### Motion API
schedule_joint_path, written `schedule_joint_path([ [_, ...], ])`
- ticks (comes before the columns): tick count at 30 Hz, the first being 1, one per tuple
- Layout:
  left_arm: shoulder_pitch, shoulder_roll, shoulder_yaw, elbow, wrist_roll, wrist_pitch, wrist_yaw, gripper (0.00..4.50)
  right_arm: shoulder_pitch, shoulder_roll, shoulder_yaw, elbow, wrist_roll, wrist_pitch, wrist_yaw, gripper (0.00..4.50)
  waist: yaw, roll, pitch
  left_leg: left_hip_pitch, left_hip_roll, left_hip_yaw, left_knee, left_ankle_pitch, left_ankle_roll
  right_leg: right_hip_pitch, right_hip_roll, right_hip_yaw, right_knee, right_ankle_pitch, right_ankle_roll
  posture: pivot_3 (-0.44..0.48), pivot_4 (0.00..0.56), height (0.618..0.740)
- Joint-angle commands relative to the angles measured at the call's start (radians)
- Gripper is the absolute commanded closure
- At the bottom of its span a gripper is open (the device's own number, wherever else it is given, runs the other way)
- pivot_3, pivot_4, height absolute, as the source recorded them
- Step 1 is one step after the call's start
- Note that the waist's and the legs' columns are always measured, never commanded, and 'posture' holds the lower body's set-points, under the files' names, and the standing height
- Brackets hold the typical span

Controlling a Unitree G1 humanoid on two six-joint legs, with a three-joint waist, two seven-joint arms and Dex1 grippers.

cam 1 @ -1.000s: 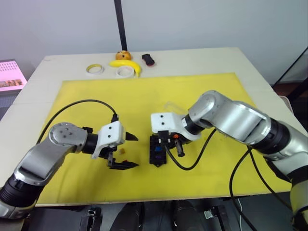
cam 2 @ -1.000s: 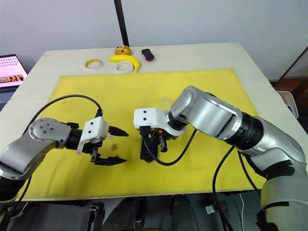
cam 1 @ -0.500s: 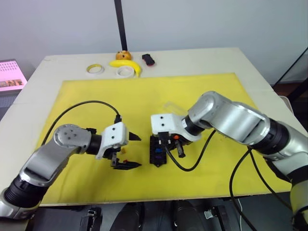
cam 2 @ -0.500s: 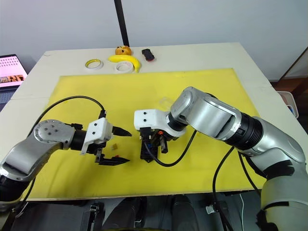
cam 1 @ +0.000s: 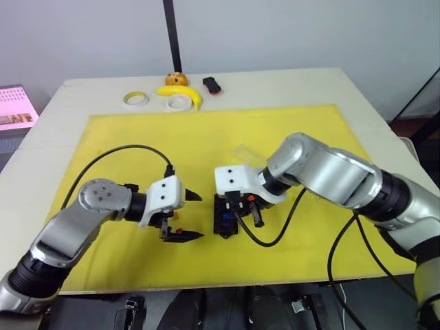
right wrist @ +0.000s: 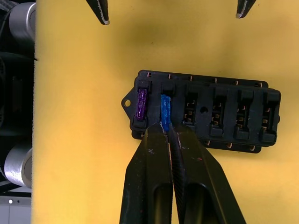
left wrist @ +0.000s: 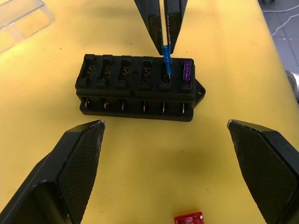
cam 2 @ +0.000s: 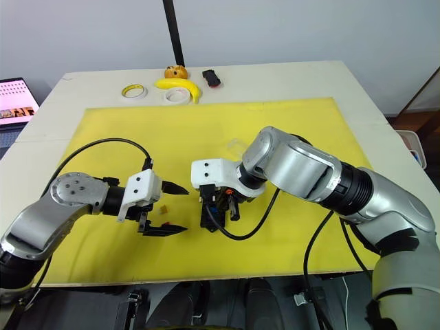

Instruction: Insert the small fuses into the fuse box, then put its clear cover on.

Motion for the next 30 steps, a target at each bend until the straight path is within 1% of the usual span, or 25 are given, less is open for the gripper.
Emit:
schedule_joint_path([
  [1,0.0,0.009,-0.002,-0.017,0.011,-0.018,-0.006,0.09,-0.011,0.006,-0.007,-0.018,-0.012,-0.006,-0.004,4.5,0.0,0.0,0.0,0.0,0.0,0.0,0.0,0.0,0.0,0.0,0.0,0.0,0.0,0.0,0.0,0.0,0.15,0.74],
  [11,0.003,0.001,-0.007,-0.012,0.034,-0.032,-0.009,0.09,-0.002,0.008,0.018,-0.022,-0.034,-0.014,-0.023,4.5,0.0,0.0,0.0,0.0,0.0,0.0,0.0,0.0,0.0,0.0,0.0,0.0,0.0,0.0,0.0,0.0,0.15,0.74],
  [30,0.011,0.002,-0.002,-0.016,0.041,-0.03,-0.001,0.09,0.002,0.002,0.061,-0.04,-0.086,-0.059,-0.006,4.5,-0.002,0.0,0.0,0.0,0.0,0.0,0.0,0.0,0.0,0.0,0.002,0.0,0.0,0.0,0.0,0.0,0.15,0.74],
])
